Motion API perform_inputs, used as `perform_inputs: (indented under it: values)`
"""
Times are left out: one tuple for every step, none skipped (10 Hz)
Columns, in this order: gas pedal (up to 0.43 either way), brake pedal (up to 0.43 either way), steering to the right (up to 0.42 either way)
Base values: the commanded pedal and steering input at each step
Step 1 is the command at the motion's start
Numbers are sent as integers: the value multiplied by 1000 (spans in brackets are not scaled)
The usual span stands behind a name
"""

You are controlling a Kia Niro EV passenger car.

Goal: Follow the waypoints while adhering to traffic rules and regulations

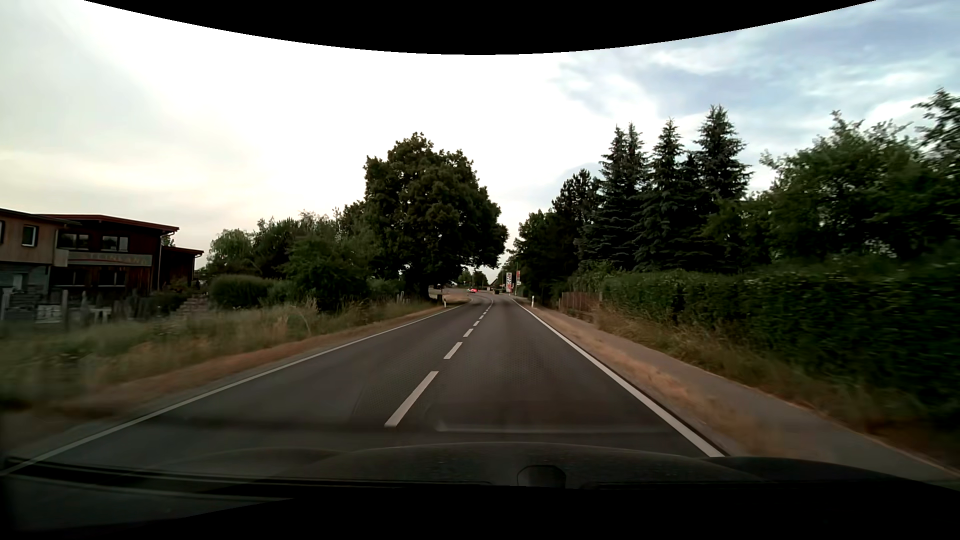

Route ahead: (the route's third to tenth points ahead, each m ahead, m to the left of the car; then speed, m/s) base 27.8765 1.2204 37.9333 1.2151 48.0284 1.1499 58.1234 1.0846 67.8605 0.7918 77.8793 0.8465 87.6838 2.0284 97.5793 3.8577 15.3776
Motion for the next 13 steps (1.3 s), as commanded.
perform_inputs:
  values:
    - [87, 6, 3]
    - [98, 6, 3]
    - [98, 6, 3]
    - [98, 6, 3]
    - [98, 6, 3]
    - [87, 6, 3]
    - [87, 6, 3]
    - [87, 6, 3]
    - [87, 6, 3]
    - [87, 6, 3]
    - [87, 6, 3]
    - [87, 6, 2]
    - [87, 6, 2]
